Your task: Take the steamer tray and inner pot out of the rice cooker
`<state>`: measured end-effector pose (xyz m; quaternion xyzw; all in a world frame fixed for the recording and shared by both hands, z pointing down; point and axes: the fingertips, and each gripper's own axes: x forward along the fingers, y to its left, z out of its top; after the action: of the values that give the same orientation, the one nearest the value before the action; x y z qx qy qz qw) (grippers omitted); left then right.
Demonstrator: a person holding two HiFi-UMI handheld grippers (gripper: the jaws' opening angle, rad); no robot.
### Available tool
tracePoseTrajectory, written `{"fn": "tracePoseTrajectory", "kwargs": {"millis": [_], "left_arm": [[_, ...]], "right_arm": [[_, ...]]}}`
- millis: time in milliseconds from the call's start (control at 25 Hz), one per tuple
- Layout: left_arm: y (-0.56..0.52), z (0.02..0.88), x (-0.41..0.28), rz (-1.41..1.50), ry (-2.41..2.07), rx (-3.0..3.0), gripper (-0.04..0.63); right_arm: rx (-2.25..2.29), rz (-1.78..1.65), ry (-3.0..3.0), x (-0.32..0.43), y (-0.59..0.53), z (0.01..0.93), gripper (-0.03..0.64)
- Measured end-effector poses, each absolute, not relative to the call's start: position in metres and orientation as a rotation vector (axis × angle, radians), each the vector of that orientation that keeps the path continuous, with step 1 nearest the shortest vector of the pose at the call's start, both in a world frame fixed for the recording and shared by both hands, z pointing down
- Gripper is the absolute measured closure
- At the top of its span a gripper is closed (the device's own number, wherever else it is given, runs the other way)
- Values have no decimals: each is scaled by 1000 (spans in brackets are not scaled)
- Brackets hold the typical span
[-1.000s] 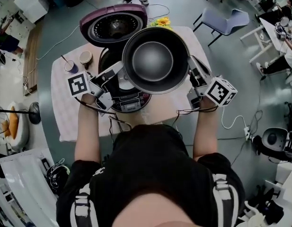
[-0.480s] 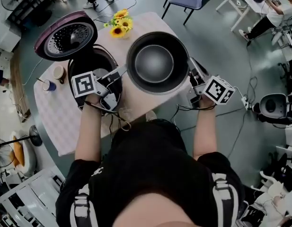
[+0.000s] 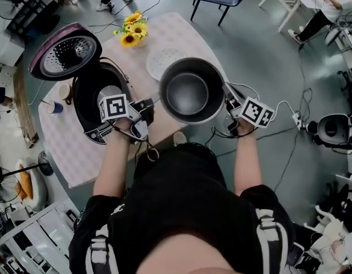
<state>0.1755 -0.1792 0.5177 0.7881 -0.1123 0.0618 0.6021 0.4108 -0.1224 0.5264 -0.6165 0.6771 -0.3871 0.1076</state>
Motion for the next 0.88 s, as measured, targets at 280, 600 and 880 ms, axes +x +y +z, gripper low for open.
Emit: {"fn": "tracePoseTrajectory", "kwargs": {"millis": [280, 600, 880], "left_arm": [[-169, 576, 187, 268, -395, 1759, 584], [-168, 615, 187, 412, -508, 1763, 584], [-181, 630, 180, 480, -587, 1798, 583]], "right_arm": [[-1791, -1261, 1984, 425, -122, 578, 600], [-1785, -1319, 2010, 423, -119, 625, 600], [-1851, -1307, 2060, 416, -135, 629, 600]]}}
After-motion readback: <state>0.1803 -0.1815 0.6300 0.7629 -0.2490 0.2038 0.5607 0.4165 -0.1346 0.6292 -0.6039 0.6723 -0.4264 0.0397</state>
